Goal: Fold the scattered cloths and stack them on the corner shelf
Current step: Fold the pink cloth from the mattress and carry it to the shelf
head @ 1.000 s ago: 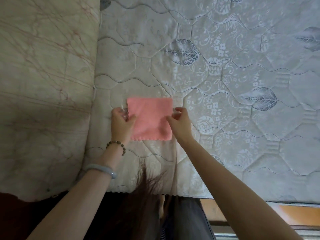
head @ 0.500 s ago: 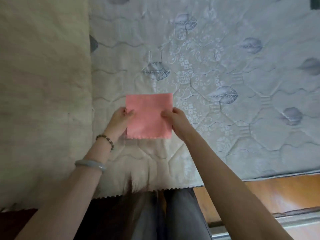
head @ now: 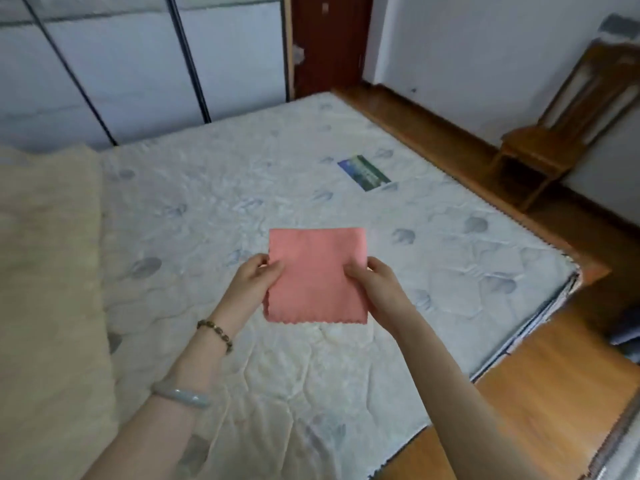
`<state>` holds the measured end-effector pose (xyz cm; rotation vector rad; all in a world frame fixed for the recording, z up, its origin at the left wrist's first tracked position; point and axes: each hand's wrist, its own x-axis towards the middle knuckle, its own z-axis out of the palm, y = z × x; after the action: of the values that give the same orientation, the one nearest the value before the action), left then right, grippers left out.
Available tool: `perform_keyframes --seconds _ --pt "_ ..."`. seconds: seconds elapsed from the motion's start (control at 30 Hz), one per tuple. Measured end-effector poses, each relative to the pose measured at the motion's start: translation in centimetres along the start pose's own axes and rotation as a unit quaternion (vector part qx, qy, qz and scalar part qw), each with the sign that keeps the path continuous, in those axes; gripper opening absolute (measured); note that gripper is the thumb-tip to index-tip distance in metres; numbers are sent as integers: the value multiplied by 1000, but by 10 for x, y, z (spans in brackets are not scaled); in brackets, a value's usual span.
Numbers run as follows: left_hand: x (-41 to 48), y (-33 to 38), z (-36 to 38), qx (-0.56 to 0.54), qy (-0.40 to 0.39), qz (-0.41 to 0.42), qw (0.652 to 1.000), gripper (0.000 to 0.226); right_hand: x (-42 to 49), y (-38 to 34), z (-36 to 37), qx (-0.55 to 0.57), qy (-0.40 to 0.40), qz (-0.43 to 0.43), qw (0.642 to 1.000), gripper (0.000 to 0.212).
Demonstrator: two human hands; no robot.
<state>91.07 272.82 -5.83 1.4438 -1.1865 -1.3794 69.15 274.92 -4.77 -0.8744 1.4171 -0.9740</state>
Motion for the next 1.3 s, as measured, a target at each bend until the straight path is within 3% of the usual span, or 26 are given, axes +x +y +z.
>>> perform_keyframes --seconds 0.17,0.3,0.5,0.7,0.87,1.13,1.3 --pt "-2 98 117 17 -90 61 994 32 -41 -67 -122 18 82 -57 995 19" --pt "0 157 220 5 -143 116 983 12 -66 -106 -219 38 151 -91 984 22" --pt "-3 220 365 -3 -204 137 969 15 -104 -149 -352 58 222 -166 959 21" --pt "-13 255 493 -5 -261 168 951 8 -133 -152 -467 97 287 -177 936 34" --pt "-2 266 577 6 -313 181 932 10 -134 -153 -539 107 322 -177 924 9" --pt "63 287 708 18 -389 168 906 23 -79 -162 -655 92 374 -157 909 26" --pt "111 313 789 26 -420 163 893 31 -42 -184 -728 114 393 -155 899 22"
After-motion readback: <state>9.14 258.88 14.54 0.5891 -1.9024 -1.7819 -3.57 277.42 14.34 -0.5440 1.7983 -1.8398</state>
